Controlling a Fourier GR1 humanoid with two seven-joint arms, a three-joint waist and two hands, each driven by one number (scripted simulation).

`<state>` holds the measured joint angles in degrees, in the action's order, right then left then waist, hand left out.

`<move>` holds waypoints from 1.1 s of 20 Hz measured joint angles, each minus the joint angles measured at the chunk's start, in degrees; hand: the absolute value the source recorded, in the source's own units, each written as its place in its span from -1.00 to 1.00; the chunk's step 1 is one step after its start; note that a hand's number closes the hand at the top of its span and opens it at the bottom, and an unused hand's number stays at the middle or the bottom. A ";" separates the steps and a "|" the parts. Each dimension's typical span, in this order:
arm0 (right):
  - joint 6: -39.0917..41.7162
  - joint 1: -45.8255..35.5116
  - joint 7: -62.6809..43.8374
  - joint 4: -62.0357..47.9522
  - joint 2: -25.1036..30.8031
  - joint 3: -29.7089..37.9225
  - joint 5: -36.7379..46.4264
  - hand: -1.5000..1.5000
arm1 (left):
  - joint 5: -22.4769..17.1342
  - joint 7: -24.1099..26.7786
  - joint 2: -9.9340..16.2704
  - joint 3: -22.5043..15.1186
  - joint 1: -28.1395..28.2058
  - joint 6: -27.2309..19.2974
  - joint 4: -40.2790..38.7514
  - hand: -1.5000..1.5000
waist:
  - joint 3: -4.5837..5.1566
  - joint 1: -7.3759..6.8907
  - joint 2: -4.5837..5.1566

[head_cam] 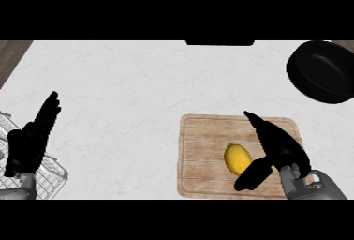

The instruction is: Pick the lemon from the cutting board and place it in the pot

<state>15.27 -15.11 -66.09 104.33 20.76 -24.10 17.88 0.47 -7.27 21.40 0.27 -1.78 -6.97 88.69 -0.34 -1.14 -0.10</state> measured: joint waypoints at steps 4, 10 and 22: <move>0.57 -1.55 0.24 -4.06 -1.21 -1.13 0.24 -1.00 | -0.02 -0.12 -0.03 0.33 0.53 0.29 0.36 0.00 | 0.00 0.32 -0.05; 1.16 -4.44 0.10 -9.35 -3.22 -0.92 0.04 -1.00 | -0.24 -0.20 -0.31 0.90 1.12 0.60 0.87 0.00 | -0.04 0.63 -0.12; 1.63 -5.13 1.84 -16.11 -5.37 -1.01 3.17 -1.00 | 0.21 0.24 -0.72 1.61 1.92 1.48 1.61 0.00 | -0.04 0.95 -0.12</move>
<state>16.91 -20.25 -64.24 88.21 15.39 -25.11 21.05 0.68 -7.03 20.68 1.88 0.13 -5.50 90.30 -0.38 -0.19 -0.22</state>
